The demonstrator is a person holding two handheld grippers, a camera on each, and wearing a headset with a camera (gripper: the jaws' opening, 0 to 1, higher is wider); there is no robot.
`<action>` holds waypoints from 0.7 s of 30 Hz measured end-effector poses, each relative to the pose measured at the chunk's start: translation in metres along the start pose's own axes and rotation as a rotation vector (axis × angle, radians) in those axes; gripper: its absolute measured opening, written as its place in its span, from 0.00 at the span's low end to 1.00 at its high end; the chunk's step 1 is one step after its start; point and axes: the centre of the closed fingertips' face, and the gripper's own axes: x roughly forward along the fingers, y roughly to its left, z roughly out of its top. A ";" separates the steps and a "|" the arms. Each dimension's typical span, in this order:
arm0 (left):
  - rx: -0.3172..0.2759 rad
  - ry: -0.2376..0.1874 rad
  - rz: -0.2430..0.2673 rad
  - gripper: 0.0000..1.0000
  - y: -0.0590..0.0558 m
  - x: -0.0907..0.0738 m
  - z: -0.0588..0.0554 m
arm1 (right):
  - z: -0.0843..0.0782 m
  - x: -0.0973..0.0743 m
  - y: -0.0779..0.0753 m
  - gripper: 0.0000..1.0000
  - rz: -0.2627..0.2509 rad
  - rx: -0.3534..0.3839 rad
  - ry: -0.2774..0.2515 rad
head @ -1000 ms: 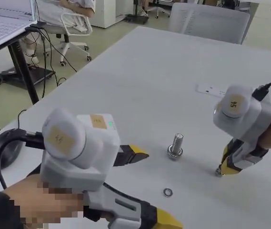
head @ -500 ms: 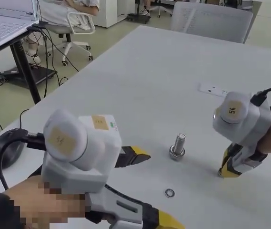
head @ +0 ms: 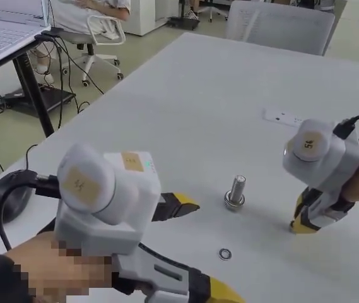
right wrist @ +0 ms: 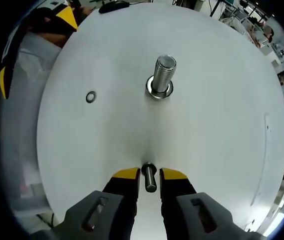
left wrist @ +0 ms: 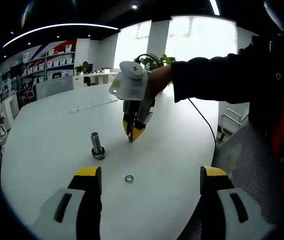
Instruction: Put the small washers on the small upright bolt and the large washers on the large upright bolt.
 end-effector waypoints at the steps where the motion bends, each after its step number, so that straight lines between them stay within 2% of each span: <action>1: 0.000 0.001 0.000 0.81 0.000 0.000 0.000 | -0.001 0.000 0.000 0.18 -0.002 0.004 -0.002; 9: 0.004 0.004 -0.002 0.81 0.000 0.001 -0.001 | -0.008 -0.004 -0.001 0.21 -0.010 0.029 -0.011; 21: 0.008 0.006 -0.002 0.81 0.000 0.002 -0.001 | -0.023 -0.012 0.006 0.23 -0.024 0.069 -0.019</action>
